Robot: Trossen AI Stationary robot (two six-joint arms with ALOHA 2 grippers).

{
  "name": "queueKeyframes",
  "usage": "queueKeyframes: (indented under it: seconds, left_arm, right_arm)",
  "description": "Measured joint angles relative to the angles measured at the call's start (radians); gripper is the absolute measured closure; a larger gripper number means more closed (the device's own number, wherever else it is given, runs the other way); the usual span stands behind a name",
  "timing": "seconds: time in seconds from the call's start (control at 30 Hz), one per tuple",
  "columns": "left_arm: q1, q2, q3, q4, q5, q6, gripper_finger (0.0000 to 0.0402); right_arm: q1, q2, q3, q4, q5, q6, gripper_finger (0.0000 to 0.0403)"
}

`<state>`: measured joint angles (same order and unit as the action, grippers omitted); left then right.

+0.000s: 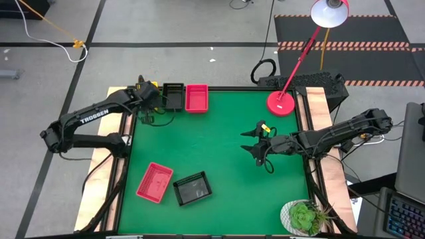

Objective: Stack baskets by color
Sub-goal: Stack the bottom black bin on top of the top black bin

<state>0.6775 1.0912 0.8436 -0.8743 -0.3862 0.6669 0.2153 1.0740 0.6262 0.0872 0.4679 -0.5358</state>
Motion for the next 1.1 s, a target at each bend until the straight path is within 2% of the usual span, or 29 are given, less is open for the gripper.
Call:
queueKeyframes:
  seconds: [0.13,0.3,0.67,0.97,1.1]
  left_arm:
    - [-0.017,0.0,0.0,-0.014,0.022,-0.057,0.0307]
    - [-0.071,0.0,0.0,-0.014,0.022,-0.201,0.0319]
    - [-0.278,0.0,0.0,-0.01,0.023,-0.66,0.0355]
    - [-0.489,-0.006,0.0,0.013,0.031,-0.783,0.0393]
    - [-0.595,-0.022,0.0,0.005,0.094,-0.805,0.0396]
  right_arm:
    - [0.0,0.0,0.0,0.0,0.0,0.0,0.0154]
    - [0.0,0.0,0.0,0.006,0.001,0.004,0.0154]
    - [0.0,0.0,0.0,0.03,0.002,0.075,0.0154]
    - [0.001,0.001,0.0,0.14,0.0,0.19,0.0154]
    - [0.001,0.008,0.0,0.137,-0.001,0.273,0.0154]
